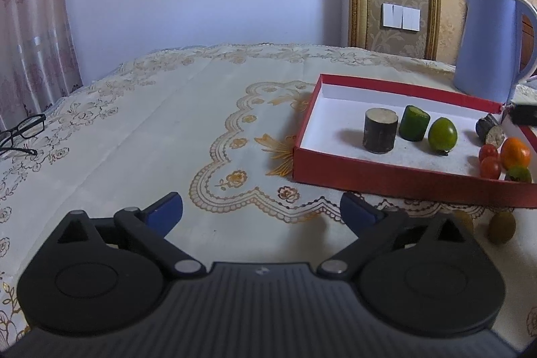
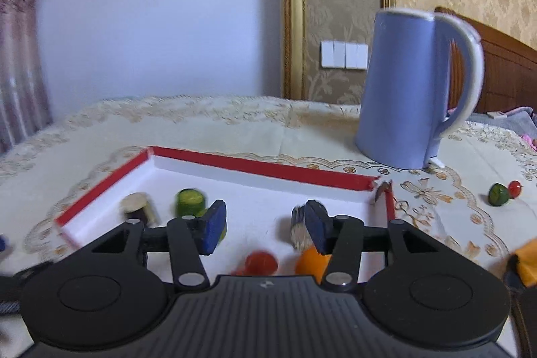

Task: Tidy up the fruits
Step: 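Lower the right tool onto the small brown round fruit and close it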

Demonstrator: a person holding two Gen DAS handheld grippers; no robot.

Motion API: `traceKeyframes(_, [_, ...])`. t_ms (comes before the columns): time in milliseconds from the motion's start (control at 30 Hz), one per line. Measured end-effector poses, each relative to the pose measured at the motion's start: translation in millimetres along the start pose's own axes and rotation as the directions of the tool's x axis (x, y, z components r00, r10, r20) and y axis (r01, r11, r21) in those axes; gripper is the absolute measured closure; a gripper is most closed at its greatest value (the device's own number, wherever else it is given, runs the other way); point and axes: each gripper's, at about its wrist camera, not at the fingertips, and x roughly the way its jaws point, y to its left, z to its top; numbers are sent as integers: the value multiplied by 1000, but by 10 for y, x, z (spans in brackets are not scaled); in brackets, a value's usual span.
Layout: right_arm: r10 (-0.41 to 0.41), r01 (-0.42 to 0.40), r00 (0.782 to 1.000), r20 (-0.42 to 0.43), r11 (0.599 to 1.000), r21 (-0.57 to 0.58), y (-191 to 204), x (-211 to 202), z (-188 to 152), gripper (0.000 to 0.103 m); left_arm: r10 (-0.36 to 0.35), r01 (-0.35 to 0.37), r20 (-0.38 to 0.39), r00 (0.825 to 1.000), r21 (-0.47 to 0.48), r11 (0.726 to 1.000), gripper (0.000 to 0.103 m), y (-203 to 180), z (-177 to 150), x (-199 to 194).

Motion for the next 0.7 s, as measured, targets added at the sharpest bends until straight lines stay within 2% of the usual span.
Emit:
traceKeyframes(100, [34,-33,999,19,999,-13,64,-324,-182,29,-1,1,15,1000,4,1000,0,-8,-3,-30])
traceKeyframes(200, [33,-32,999,33,999,-36,189,-559,-410,28,-1,1,17,1000,3,1000,0,-5,-2,-34])
traceKeyframes(333, [19,-18,1000,20,998,-55,337,-655,-644,28,-1,1,18,1000,2,1000,0,-8,-4,-39])
traceKeyframes(700, [20,-19,1000,2,996,-91,430,-596,-756,28,9,-9,12,1000,7,1000,0,-16,-7,-35])
